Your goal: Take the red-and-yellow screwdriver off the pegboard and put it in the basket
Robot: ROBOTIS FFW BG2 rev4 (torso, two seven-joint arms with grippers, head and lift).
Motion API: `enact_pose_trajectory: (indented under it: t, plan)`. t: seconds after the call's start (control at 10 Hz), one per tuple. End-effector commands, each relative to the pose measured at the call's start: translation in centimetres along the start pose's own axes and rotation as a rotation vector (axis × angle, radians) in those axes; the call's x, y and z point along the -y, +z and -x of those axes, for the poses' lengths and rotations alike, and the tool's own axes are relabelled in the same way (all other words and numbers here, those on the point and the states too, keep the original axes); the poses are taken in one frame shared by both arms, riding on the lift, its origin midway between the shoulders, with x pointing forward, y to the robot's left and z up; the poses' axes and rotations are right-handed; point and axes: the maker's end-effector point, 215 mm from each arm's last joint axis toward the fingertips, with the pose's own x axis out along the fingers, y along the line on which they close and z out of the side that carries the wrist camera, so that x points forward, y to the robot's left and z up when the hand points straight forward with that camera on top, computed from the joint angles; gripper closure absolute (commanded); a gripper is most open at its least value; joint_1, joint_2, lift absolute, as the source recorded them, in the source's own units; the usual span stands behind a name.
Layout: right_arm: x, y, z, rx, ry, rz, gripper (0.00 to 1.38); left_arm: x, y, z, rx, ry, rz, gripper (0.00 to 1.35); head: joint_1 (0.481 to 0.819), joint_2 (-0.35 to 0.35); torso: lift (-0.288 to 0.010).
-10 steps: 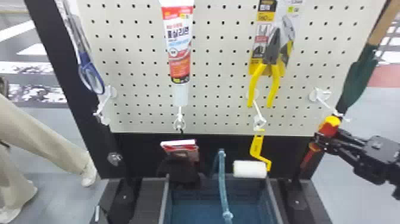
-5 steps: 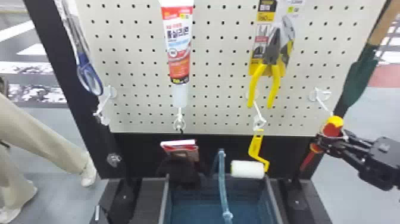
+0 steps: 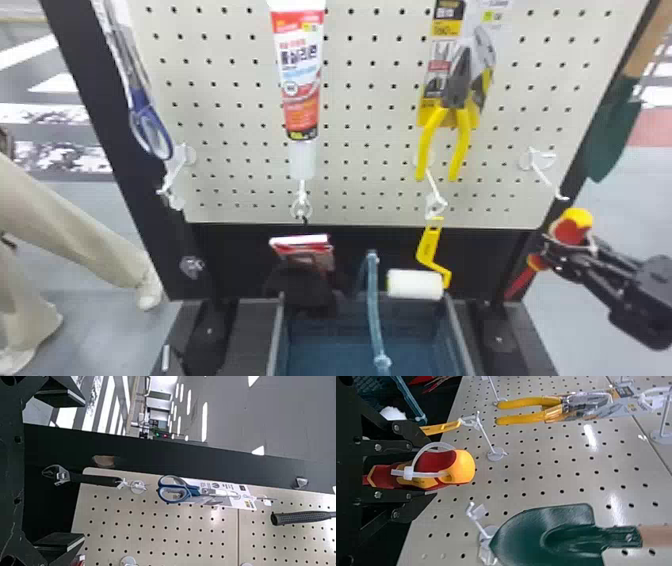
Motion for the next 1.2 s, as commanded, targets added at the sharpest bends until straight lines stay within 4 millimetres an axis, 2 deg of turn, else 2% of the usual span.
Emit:
enact_pose_trajectory:
  t: [0.0,0.1,0.4,0.9,1.1]
  plan:
    - [-1.0,-2.0,0.5,0.018,-0.018,-0.094,1.27,0.2,-0.2,-0.1,-0.001,-0.002,0.002,0.11,0.549,0.000,-0.100]
    - [-1.7,-3.5,0.1,0.029,-0.008,-0.160,1.27,0.2,-0.2,-0.1,-0.001,-0.002,0.002,0.11,0.549,0.000,-0.100]
    - [-4.0,-5.6,-1.6,0.061,0.024,-0.290,1.27,0.3,-0.1,-0.1,0.004,-0.003,0.004,0.11,0.549,0.000,-0.100]
    - [-6.3,-7.2,-2.1,0.079,0.016,-0.439,1.27,0.4,-0.2,-0.1,0.003,-0.004,0.005,0.12,0.549,0.000,-0.100]
    - [-7.2,-9.4,-3.1,0.077,0.034,-0.536,1.27,0.5,-0.1,-0.1,0.006,-0.010,0.007,0.12,0.549,0.000,-0.100]
